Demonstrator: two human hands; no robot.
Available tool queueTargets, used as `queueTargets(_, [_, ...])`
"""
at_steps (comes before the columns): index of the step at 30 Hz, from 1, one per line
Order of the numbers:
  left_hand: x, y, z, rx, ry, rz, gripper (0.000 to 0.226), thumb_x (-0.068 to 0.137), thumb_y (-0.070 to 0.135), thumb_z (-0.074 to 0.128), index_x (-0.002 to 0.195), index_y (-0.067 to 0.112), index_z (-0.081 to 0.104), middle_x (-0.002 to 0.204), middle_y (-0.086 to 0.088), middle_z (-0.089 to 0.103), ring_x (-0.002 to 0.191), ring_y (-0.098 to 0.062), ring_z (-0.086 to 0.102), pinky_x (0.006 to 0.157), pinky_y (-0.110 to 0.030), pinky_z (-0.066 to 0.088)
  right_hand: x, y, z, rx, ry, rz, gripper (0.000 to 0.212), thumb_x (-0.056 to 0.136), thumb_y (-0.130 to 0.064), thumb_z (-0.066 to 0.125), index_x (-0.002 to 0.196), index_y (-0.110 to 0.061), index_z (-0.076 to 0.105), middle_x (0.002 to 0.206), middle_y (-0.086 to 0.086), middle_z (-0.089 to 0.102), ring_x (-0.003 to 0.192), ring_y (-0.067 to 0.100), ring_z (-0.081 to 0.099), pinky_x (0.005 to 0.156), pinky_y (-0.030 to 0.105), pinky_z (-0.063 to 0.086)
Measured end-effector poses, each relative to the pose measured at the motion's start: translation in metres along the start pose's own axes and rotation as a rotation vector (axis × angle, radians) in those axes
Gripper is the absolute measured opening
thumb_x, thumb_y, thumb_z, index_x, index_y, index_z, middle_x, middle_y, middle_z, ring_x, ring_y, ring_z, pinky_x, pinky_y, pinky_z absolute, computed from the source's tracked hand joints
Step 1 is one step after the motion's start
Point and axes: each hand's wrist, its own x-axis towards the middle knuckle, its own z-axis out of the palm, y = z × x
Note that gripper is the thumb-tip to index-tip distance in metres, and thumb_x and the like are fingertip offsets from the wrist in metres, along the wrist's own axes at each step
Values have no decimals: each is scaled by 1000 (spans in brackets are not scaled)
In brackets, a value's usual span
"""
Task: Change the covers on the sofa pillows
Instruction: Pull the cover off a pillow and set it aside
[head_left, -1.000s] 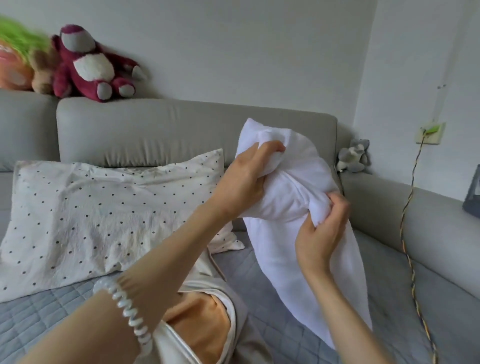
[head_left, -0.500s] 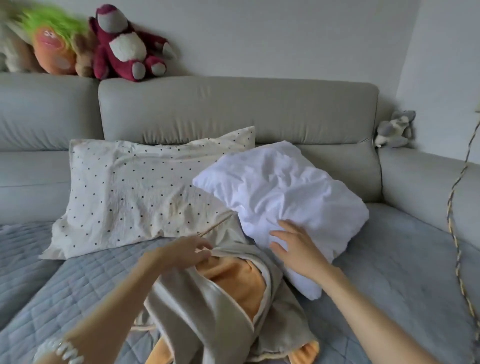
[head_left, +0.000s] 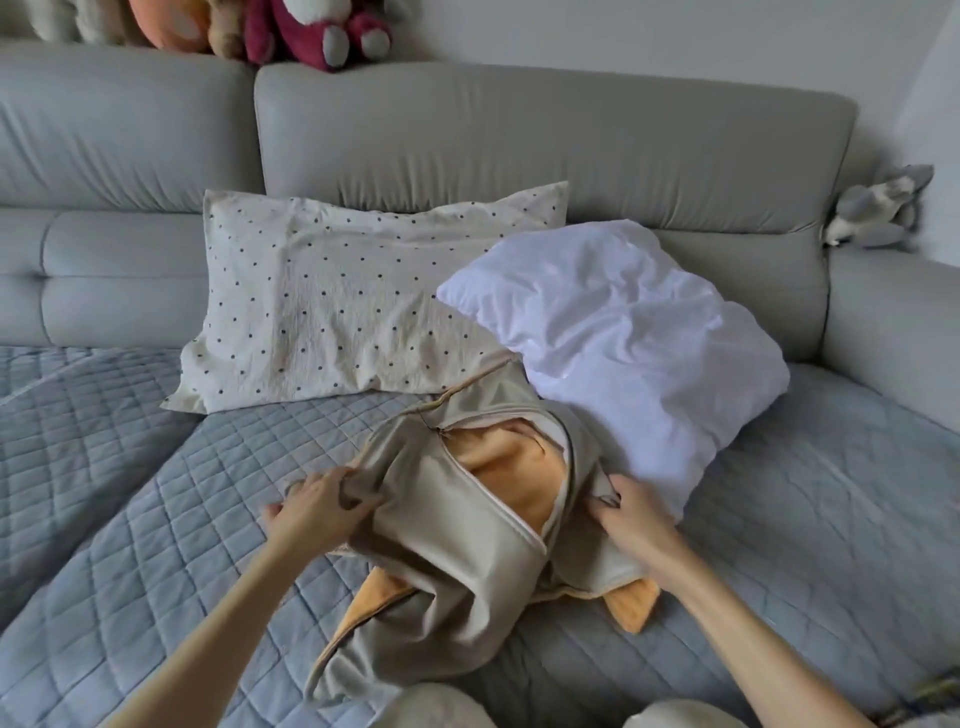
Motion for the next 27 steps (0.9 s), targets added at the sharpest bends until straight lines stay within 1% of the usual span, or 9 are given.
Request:
queueTargets(3, [8, 2, -23, -25, 110, 37, 21, 91, 36, 53, 109, 26, 52, 109, -3, 63, 103, -25, 56, 90, -37, 36, 1, -31, -12, -79, 140, -238, 12, 93, -14, 52, 81, -11, 51, 75, 0, 54, 77, 21, 54, 59, 28, 37])
queueTargets(7, [23, 1, -93, -348, 523, 18, 21, 92, 15, 51, 112, 8, 53, 106, -22, 62, 95, -38, 57, 73, -40, 41, 26, -82, -60, -280, 448, -521, 13, 90, -10, 56, 99, -2, 62, 98, 13, 55, 93, 32, 54, 75, 39, 41])
queueTargets(10, [9, 2, -129, -430, 729, 70, 23, 92, 22, 52, 111, 8, 52, 100, -22, 61, 86, -37, 55, 71, -41, 42, 51, -118, -98, -360, 570, -599, 19, 87, -12, 60, 102, 0, 63, 98, 22, 58, 96, 39, 56, 75, 40, 40])
queueTargets(13, [-15, -1, -135, -309, 498, 17, 33, 87, 36, 59, 100, 6, 51, 96, -22, 60, 78, -32, 51, 63, -35, 37, 81, -148, -118, -410, 475, -484, 33, 84, -26, 65, 112, -10, 61, 113, 17, 63, 109, 36, 54, 87, 40, 40])
queueTargets(16, [-40, -12, -129, -189, -114, -21, 43, 90, 44, 54, 91, 1, 57, 76, -12, 66, 65, -27, 63, 51, -27, 44, 100, -162, -111, -448, 448, -361, 58, 79, -40, 69, 130, -18, 50, 130, 10, 54, 122, 32, 46, 100, 44, 35])
queueTargets(18, [-44, -26, -120, -178, -342, -15, 47, 91, 48, 45, 91, 4, 61, 64, -4, 68, 52, -16, 63, 52, -24, 47, 97, -157, -86, -411, 514, -364, 58, 83, -38, 65, 133, -17, 46, 134, 11, 47, 126, 33, 38, 100, 44, 33])
queueTargets(21, [-34, -52, -97, -200, -180, -30, 37, 91, 45, 46, 89, 11, 58, 80, -2, 69, 62, -14, 62, 53, -20, 44, 68, -128, -30, -192, 533, -437, 28, 89, -33, 58, 105, -9, 61, 111, 10, 58, 108, 31, 51, 86, 40, 40])
queueTargets(23, [-32, -66, -75, -273, -169, -149, 34, 94, 43, 45, 84, 12, 55, 83, -4, 63, 65, -16, 58, 56, -23, 44, 51, -89, 2, 49, 463, -267, 33, 93, -33, 50, 83, -3, 60, 89, 13, 64, 86, 33, 59, 75, 38, 46])
queueTargets(27, [-42, -66, -37, -297, -223, -114, 45, 95, 41, 44, 61, 11, 46, 44, 3, 46, 38, -10, 43, 48, -22, 39, 33, -13, 32, 188, 119, 203, 37, 95, -35, 46, 102, -3, 63, 95, 16, 66, 85, 32, 61, 80, 40, 50])
